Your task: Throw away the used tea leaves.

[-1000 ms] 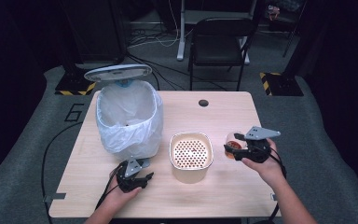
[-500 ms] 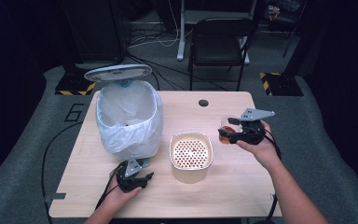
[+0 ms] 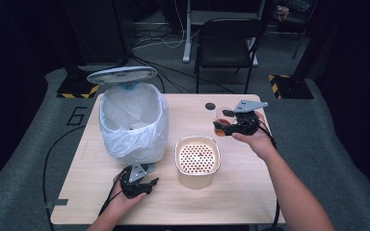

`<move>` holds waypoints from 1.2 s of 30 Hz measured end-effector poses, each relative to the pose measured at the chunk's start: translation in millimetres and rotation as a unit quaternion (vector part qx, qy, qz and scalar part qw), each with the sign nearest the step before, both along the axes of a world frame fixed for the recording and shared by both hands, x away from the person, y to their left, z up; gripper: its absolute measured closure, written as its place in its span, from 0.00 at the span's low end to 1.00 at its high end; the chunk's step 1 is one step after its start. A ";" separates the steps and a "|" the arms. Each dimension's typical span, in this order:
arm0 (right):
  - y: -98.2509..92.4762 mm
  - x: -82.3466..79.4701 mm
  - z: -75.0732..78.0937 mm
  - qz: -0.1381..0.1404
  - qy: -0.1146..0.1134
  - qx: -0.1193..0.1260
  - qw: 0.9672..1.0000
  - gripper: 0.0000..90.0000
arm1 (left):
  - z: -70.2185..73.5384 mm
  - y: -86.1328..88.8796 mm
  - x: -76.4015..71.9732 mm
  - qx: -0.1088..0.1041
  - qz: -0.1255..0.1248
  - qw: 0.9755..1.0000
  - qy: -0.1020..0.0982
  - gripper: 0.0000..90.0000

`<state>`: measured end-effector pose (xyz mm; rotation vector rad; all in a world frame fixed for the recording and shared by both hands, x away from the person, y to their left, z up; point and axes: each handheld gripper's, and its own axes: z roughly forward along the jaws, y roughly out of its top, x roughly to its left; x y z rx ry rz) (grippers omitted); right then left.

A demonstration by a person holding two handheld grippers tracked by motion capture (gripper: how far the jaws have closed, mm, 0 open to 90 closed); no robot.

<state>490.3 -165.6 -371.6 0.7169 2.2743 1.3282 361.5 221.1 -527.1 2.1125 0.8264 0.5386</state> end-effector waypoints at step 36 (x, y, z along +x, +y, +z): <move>27.7 5.9 -0.3 0.065 -0.097 -0.052 0.992 0.41 | 0.7 0.7 0.7 0.010 -0.004 1.000 -0.006 0.42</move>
